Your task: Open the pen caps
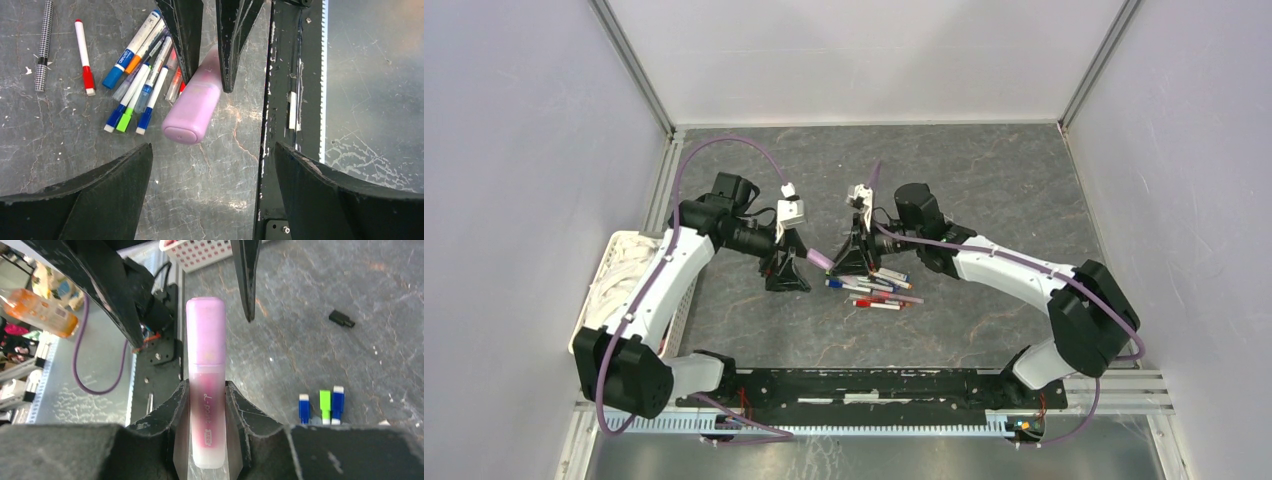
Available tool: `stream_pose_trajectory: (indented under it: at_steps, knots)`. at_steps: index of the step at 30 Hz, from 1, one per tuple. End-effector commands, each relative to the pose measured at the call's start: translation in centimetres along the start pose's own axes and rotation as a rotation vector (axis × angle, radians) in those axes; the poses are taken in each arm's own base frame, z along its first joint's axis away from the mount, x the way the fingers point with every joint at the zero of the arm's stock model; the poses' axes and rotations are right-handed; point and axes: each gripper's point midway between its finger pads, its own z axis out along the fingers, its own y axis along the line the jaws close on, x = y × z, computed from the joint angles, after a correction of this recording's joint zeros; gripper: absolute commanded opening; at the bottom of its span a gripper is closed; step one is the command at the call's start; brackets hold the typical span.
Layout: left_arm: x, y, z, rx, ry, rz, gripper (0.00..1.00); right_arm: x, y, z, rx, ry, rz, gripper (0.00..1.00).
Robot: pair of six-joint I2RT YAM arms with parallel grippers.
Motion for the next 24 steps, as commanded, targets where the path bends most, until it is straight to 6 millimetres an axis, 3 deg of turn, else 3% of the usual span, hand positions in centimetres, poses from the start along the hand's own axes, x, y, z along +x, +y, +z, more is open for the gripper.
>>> stream_pose_trajectory:
  at_steps: [1,4,11,14,18,21,24]
  knots:
    - [-1.7,-1.3,-0.4,0.03,-0.065,0.052,0.96,-4.4,2.5,-0.3,-0.098,-0.143,-0.034,0.0]
    - [-2.0,-1.7,-1.0,0.013,-0.058,0.111,0.96,-3.6,2.9,-0.1,-0.147,-0.099,-0.011,0.0]
    - [-1.6,0.6,-2.7,-0.182,0.022,0.422,0.96,-1.7,3.7,1.4,-0.254,0.016,0.104,0.0]
    - [-1.3,0.2,-2.5,-0.141,0.049,0.488,0.96,-1.7,3.3,2.2,-0.262,0.045,0.148,0.0]
    - [0.7,-0.5,-1.9,-0.093,0.155,0.578,0.95,-2.3,3.2,2.9,-0.283,0.067,0.206,0.0]
    - [2.1,0.0,-1.9,-0.099,0.227,0.609,0.87,-2.6,3.1,3.3,-0.289,0.075,0.241,0.0]
    - [2.5,0.6,-1.8,-0.12,0.261,0.63,0.72,-2.4,2.9,3.8,-0.287,0.094,0.27,0.0]
